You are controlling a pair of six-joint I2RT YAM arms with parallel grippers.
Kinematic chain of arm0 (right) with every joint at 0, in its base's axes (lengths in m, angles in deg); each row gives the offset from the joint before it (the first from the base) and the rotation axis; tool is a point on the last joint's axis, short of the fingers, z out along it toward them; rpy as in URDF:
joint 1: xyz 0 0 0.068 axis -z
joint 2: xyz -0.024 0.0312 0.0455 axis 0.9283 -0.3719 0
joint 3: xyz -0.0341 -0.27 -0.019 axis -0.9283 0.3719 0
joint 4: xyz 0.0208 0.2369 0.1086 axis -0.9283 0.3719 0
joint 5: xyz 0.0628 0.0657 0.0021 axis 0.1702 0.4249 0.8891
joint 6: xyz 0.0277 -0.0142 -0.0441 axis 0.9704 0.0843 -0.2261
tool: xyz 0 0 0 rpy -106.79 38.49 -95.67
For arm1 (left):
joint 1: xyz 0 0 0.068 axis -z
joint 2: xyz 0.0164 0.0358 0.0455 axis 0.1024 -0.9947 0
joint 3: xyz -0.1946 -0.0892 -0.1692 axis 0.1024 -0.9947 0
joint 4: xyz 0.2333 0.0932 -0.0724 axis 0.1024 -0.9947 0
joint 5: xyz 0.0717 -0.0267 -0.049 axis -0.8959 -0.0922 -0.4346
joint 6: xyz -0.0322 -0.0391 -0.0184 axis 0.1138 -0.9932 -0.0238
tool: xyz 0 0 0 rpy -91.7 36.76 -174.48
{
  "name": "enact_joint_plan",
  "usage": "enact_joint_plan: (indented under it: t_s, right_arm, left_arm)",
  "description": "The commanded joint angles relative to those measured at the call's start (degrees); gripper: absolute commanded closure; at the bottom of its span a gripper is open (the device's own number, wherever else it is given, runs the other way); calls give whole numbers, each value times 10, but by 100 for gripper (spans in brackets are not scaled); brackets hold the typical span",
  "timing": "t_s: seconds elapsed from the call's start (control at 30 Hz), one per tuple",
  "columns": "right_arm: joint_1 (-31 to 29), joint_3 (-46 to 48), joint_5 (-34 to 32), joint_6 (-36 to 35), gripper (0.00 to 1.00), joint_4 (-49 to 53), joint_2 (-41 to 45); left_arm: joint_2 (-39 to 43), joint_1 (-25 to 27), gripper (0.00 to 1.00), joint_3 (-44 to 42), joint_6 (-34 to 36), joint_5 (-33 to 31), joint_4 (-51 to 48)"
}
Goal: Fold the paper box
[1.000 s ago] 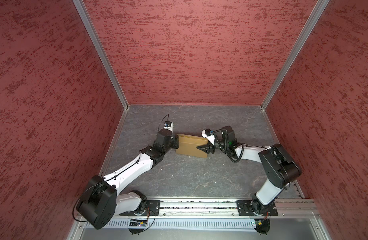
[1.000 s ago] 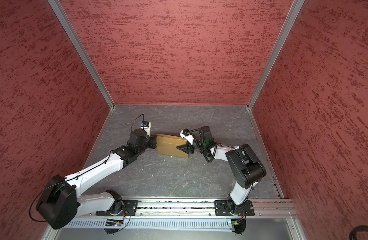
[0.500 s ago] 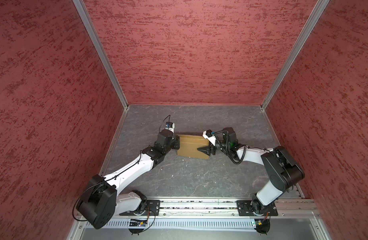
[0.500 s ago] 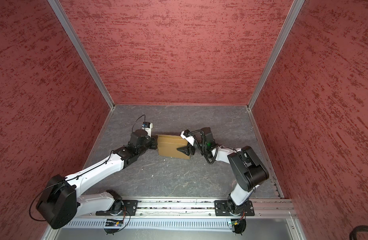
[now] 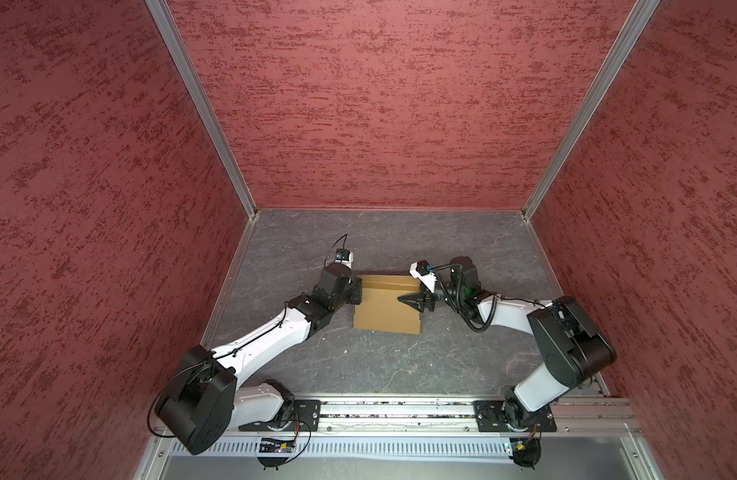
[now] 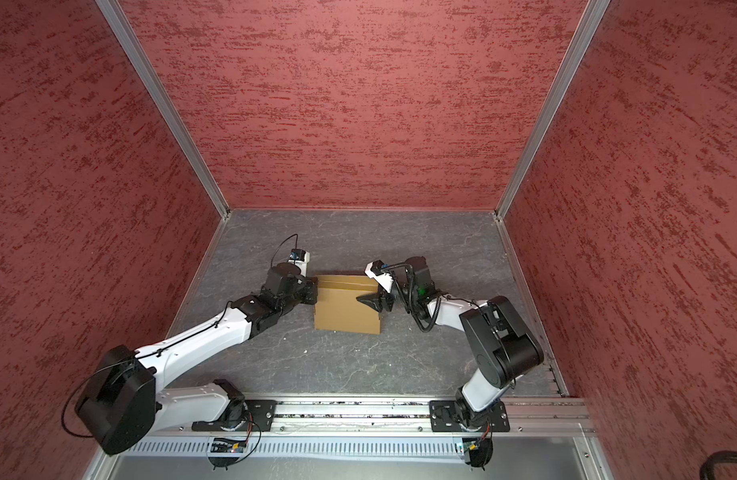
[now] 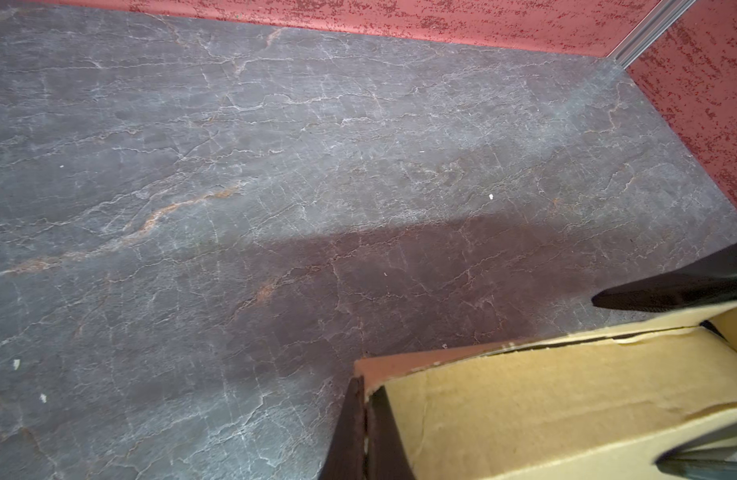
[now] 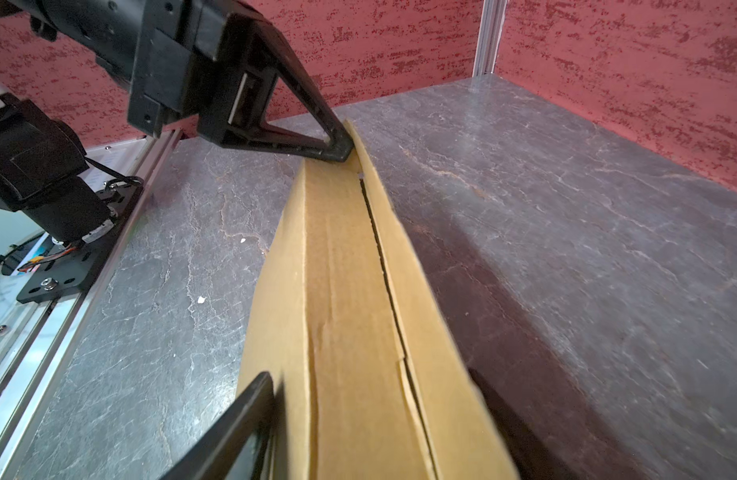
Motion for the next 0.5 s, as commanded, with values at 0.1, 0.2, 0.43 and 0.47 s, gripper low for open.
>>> enact_joint_plan:
  t_s: [0.1, 0.2, 0.43, 0.47]
  right_arm:
    - [3, 6, 11, 4, 32, -12, 17]
    - [3, 5, 8, 2, 31, -10, 20]
    - [5, 2, 0, 1, 30, 1, 28]
    - [5, 2, -2, 1, 30, 1, 30]
  left_arm:
    - [2, 8, 100, -11, 3, -14, -53]
    - [7, 9, 100, -15, 3, -22, -50]
    - [17, 17, 100, -23, 2, -41, -42]
    - [19, 19, 100, -24, 2, -44, -42]
